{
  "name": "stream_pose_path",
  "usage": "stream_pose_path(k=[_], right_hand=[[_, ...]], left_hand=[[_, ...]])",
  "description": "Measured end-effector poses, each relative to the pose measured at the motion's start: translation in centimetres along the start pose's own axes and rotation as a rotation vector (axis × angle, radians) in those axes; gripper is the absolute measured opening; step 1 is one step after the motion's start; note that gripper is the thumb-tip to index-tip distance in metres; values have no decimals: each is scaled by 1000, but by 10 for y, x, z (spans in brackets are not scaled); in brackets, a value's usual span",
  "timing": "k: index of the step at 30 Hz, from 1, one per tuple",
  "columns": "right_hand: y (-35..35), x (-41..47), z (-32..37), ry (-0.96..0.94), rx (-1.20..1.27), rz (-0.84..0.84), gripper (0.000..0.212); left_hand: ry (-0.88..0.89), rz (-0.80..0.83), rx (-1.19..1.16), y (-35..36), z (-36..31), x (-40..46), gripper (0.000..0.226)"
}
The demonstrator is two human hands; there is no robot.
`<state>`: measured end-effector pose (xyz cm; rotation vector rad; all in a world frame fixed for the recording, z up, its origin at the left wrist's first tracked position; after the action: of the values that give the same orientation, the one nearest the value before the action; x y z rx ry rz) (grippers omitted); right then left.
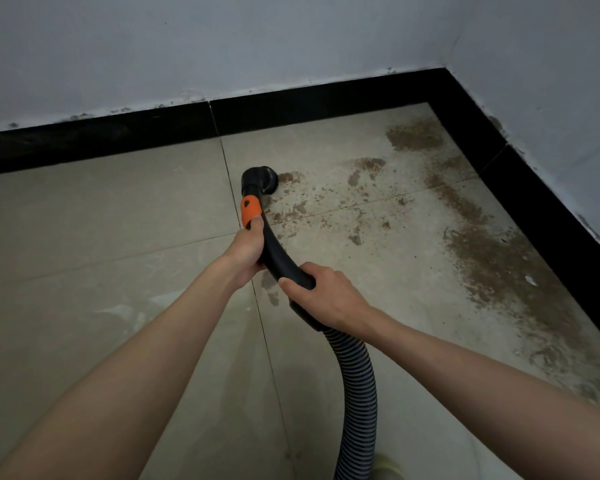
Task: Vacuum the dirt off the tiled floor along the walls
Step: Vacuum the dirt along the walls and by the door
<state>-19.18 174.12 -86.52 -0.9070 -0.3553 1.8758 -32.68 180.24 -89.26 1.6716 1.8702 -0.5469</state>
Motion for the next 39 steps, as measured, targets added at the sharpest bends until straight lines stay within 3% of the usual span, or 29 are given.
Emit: stream_pose_path(k=[24,39], right_hand=[[-99,16,-110,136,197,-293,25],[-106,27,-116,126,293,-340,27]], left_hand=[[42,240,196,164,-16,35,44],[30,265,167,175,-26,46,46]])
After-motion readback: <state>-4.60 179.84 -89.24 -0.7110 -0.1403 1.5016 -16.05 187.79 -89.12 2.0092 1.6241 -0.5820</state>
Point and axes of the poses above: each hand's wrist, its own x-axis towards the middle knuckle, its own y-axis out of the palm, z = x × y, the point moved 6 cm from there along x, towards the middle knuckle, and after that the axes turned 3 degrees about z, right-handed, at the moved point
